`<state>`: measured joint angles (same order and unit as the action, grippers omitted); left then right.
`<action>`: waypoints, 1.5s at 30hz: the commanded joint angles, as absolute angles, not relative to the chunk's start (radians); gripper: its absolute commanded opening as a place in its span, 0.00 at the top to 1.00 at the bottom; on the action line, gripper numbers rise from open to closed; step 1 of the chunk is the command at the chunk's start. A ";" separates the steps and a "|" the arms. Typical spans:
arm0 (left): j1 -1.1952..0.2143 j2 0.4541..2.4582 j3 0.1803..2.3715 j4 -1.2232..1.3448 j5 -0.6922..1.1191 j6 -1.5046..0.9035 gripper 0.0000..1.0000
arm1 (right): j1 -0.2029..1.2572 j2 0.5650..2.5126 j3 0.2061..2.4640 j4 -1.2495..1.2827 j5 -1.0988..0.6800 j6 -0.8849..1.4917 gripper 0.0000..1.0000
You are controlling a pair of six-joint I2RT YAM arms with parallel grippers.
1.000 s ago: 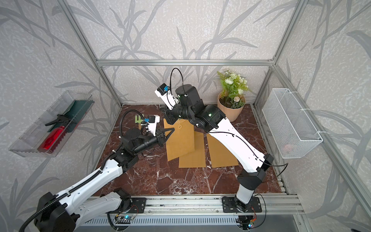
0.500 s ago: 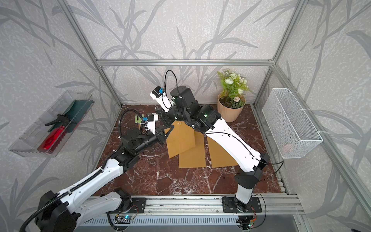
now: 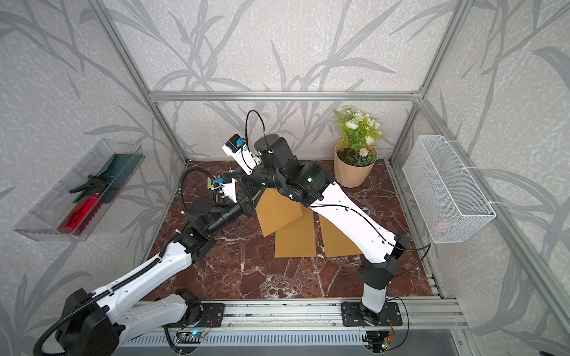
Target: Open the file bag
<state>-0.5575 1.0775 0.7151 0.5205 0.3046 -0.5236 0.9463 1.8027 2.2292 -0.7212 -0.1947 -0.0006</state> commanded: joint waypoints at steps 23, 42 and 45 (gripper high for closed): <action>-0.549 1.049 0.748 0.542 0.203 -0.504 1.00 | 0.971 1.571 1.910 -0.598 -0.116 0.023 1.00; -0.540 1.022 0.753 0.558 0.170 -0.503 1.00 | 0.969 1.418 1.565 -0.479 -0.061 0.101 1.00; -0.540 1.020 0.747 0.579 0.158 -0.507 1.00 | 0.969 1.411 1.542 -0.468 -0.052 0.108 1.00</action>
